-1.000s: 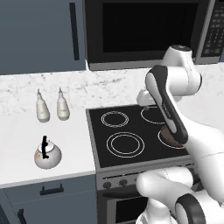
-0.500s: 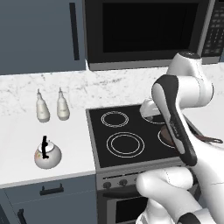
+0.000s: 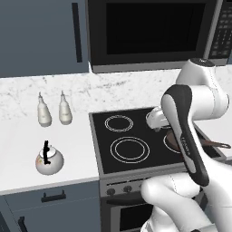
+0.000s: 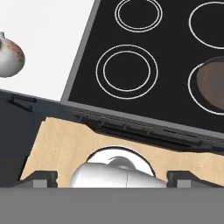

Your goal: Pick the kettle from the counter and place it on a stove burner. Then turn the burner on.

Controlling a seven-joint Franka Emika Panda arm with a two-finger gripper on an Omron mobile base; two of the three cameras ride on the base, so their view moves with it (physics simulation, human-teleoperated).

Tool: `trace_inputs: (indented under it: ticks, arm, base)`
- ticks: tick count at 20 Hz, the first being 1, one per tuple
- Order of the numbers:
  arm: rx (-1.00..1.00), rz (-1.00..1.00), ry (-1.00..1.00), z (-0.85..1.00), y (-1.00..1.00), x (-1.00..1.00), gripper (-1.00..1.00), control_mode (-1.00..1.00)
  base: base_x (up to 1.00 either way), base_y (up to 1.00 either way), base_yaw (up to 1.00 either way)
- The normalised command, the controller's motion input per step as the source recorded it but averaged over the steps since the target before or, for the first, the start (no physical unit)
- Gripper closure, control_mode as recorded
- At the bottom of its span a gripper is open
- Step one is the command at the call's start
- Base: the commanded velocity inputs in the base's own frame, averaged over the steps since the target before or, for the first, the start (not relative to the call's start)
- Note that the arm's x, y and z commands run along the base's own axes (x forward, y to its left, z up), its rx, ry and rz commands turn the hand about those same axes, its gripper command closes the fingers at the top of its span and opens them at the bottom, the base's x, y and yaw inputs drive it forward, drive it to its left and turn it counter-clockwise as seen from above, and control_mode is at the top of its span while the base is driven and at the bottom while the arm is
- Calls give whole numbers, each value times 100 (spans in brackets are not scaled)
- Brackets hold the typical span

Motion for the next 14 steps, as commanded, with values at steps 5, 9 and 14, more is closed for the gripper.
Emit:
trace_inputs:
  ticks: [5,9,14]
  arm:
    - [0,3,0,0,32,-15,-100,-100]
    - [-7,9,3,-3,96,0,-100,-100]
    - [-8,7,0,0,99,0,-100,-100]
  base:
    - [0,0,0]
    - [0,0,0]
    - [0,0,0]
